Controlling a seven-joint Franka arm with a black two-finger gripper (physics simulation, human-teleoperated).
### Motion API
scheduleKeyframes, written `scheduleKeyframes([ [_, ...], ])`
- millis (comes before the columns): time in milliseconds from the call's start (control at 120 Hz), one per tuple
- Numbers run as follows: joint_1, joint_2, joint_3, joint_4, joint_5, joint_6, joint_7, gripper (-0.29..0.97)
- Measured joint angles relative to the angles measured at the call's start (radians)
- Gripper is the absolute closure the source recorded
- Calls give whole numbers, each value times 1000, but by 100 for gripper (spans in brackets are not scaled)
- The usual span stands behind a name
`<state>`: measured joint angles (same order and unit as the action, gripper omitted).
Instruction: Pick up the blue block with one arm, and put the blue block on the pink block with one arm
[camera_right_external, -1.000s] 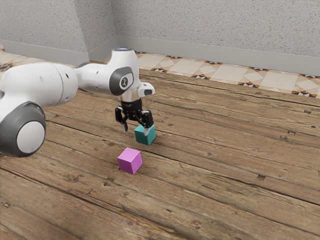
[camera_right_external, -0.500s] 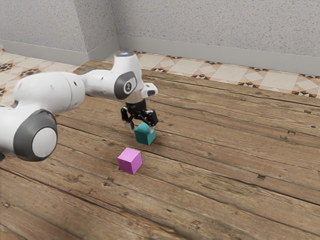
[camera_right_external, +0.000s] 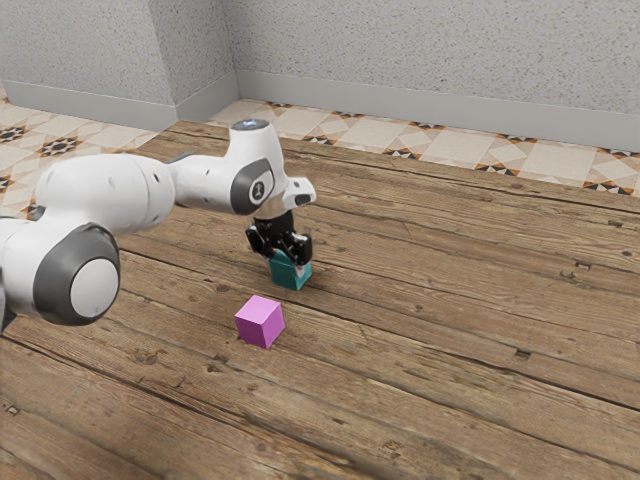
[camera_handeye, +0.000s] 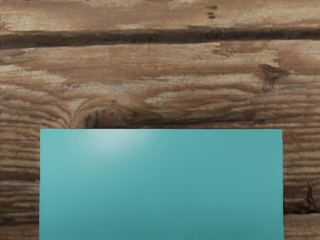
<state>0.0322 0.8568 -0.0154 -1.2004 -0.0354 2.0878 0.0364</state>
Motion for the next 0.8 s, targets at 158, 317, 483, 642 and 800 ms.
scheduleKeyframes([
  [158, 0, -6, 3, 4, 10, 4, 3, 35],
  [317, 0, -95, 5, -21, 19, -30, -3, 38],
  [483, -1, -403, -27, -434, 28, 17, -36, 39],
  [642, -2, -572, -59, -681, 31, 95, -79, 41],
  [800, 1, -661, -72, -808, 33, 146, -126, 41],
])
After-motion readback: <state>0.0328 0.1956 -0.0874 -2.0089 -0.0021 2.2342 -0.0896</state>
